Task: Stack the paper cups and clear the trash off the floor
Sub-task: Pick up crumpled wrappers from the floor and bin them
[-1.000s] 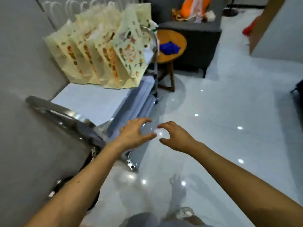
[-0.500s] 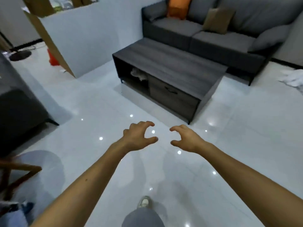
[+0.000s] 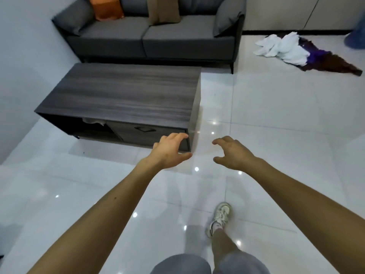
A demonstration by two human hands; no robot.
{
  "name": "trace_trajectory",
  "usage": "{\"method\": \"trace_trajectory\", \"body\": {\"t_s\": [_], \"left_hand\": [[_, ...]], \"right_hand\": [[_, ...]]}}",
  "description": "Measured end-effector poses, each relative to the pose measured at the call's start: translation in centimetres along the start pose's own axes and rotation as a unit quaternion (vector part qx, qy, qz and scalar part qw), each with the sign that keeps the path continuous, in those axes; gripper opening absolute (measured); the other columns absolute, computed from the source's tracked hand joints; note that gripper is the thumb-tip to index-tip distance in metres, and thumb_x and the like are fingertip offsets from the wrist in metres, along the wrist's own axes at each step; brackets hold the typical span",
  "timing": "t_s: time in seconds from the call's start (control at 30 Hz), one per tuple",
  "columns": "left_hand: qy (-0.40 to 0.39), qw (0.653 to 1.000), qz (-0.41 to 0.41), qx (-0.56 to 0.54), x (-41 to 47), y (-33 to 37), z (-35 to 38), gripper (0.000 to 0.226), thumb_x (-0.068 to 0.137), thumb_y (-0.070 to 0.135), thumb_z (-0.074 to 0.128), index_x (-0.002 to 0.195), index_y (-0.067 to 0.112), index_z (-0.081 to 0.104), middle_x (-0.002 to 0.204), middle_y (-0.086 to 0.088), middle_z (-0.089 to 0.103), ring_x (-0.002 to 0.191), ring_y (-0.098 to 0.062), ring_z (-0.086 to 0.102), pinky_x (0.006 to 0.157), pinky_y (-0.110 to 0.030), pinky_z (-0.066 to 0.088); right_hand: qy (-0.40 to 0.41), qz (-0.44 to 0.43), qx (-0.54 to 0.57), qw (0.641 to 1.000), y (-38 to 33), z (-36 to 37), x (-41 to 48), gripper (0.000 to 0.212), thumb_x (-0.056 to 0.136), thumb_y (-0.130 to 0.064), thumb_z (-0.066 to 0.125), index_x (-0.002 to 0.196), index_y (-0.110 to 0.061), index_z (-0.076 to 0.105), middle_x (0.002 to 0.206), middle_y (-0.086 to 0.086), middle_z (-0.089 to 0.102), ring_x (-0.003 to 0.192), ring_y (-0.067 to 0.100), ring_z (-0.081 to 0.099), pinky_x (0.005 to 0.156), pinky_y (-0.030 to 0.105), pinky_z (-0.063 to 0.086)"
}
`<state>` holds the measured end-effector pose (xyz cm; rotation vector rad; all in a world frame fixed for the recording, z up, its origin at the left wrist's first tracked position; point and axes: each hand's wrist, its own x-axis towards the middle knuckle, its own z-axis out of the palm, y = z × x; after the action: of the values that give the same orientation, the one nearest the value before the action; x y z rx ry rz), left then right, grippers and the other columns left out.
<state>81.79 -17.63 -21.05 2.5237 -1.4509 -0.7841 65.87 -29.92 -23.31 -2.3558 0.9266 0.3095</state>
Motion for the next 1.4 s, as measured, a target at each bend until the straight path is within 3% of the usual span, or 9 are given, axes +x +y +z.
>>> {"method": "trace_trajectory", "body": {"t_s": [0.37,0.97,1.2,1.4], "left_hand": [[0.004,1.0,0.018,-0.014,23.5,9.8,-6.6,0.063,0.086,0.043,0.056,0.14,0.028,0.028,0.149,0.002,0.031,0.135,-0.026,0.027,0.108,-0.05,0.027],[0.025,0.999,-0.014,-0.042,65.8,17.2,-21.3,0.059,0.086,0.041,0.055,0.138,0.029,0.03,0.148,0.006,0.028,0.134,-0.024,0.025,0.105,-0.046,0.025],[0.073,0.988,-0.11,-0.079,81.0,19.2,-25.3,0.059,0.087,0.041,0.054,0.138,0.028,0.029,0.148,0.005,0.03,0.133,-0.025,0.028,0.104,-0.043,0.027],[0.123,0.964,-0.193,-0.132,90.0,20.6,-29.8,0.06,0.087,0.043,0.054,0.139,0.029,0.028,0.15,0.003,0.029,0.135,-0.024,0.027,0.107,-0.046,0.028]], "right_hand": [[0.023,0.014,0.031,0.999,10.6,-15.3,17.7,0.054,0.087,-0.028,0.057,0.137,-0.02,0.038,0.143,0.004,0.036,0.127,0.026,0.04,0.103,0.036,0.04],[0.017,-0.011,0.042,0.999,22.2,-39.3,54.4,0.052,0.087,-0.027,0.057,0.135,-0.021,0.04,0.143,0.0,0.034,0.124,0.023,0.043,0.101,0.034,0.04],[-0.016,-0.083,0.006,0.996,26.9,-49.7,70.3,0.051,0.087,-0.026,0.057,0.135,-0.022,0.04,0.144,-0.003,0.034,0.124,0.02,0.043,0.1,0.032,0.041],[-0.064,-0.171,-0.053,0.982,26.0,-57.2,81.7,0.053,0.087,-0.028,0.057,0.136,-0.024,0.038,0.144,-0.004,0.034,0.125,0.02,0.042,0.1,0.034,0.043]]}}
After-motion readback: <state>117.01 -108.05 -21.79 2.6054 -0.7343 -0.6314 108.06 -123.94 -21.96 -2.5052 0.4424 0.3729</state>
